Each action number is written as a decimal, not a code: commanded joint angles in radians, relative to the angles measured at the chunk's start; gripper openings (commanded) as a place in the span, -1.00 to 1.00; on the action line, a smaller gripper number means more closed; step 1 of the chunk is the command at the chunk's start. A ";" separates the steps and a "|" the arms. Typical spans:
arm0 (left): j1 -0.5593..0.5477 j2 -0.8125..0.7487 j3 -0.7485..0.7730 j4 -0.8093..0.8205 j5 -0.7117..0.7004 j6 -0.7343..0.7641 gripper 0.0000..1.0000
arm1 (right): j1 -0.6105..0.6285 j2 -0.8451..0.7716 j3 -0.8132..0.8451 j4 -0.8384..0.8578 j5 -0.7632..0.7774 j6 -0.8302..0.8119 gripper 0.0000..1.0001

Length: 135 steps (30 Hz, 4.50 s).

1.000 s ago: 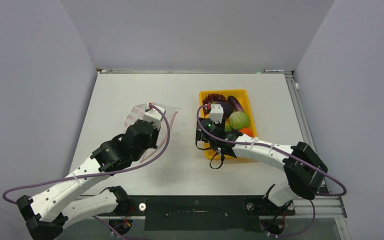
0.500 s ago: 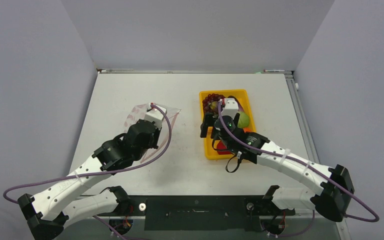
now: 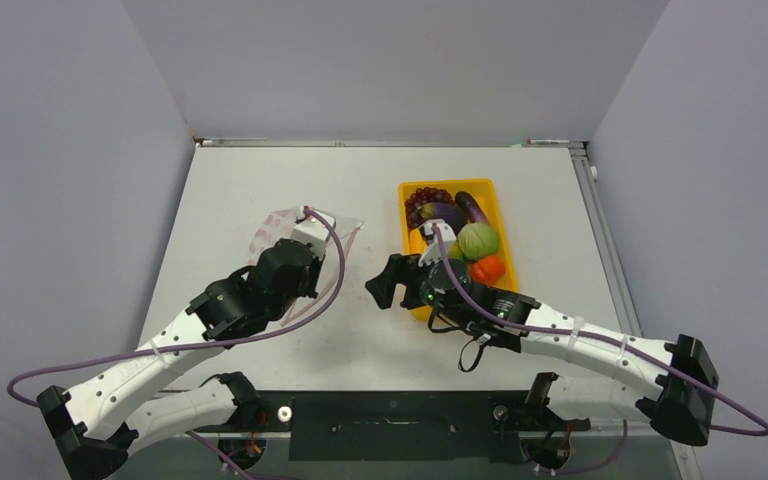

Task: Place the food in the zip-top bag and seal the zipper
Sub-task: Open the zipper of the food storage bag at the center of the board.

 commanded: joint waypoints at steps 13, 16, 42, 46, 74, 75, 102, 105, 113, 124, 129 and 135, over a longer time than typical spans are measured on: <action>-0.001 -0.018 0.009 0.031 0.010 -0.001 -1.00 | 0.153 0.291 0.234 0.177 0.163 0.054 0.70; -0.001 -0.024 0.010 0.033 0.012 -0.001 -1.00 | 0.153 0.331 0.260 0.180 0.201 0.069 0.69; -0.001 -0.066 0.009 0.037 -0.022 -0.006 -1.00 | 0.152 0.532 0.318 0.164 0.445 0.131 0.70; -0.001 -0.080 0.008 0.035 -0.074 -0.011 -1.00 | 0.153 0.505 0.291 0.143 0.473 0.128 0.70; -0.001 -0.120 0.011 0.016 -0.252 -0.034 -1.00 | 0.161 0.339 0.141 -0.199 0.807 0.202 0.70; -0.001 -0.123 0.010 0.015 -0.258 -0.034 -1.00 | 0.162 0.333 0.136 -0.200 0.810 0.202 0.70; -0.002 -0.103 0.001 0.037 -0.193 -0.017 -1.00 | 0.169 0.351 0.216 0.042 0.549 0.007 0.76; -0.001 -0.102 -0.001 0.038 -0.192 -0.016 -1.00 | 0.169 0.352 0.229 0.063 0.520 -0.005 0.78; -0.001 -0.092 0.000 0.036 -0.191 -0.017 -1.00 | 0.169 0.351 0.263 0.097 0.433 -0.020 0.81; -0.002 -0.082 0.003 0.028 -0.192 -0.016 -1.00 | 0.169 0.225 0.239 0.115 0.331 -0.090 0.83; -0.001 -0.080 0.004 0.028 -0.191 -0.016 -1.00 | 0.169 0.154 0.240 0.046 0.323 -0.115 0.82; -0.001 -0.080 0.004 0.028 -0.189 -0.016 -1.00 | 0.168 0.081 0.269 -0.074 0.383 -0.175 0.82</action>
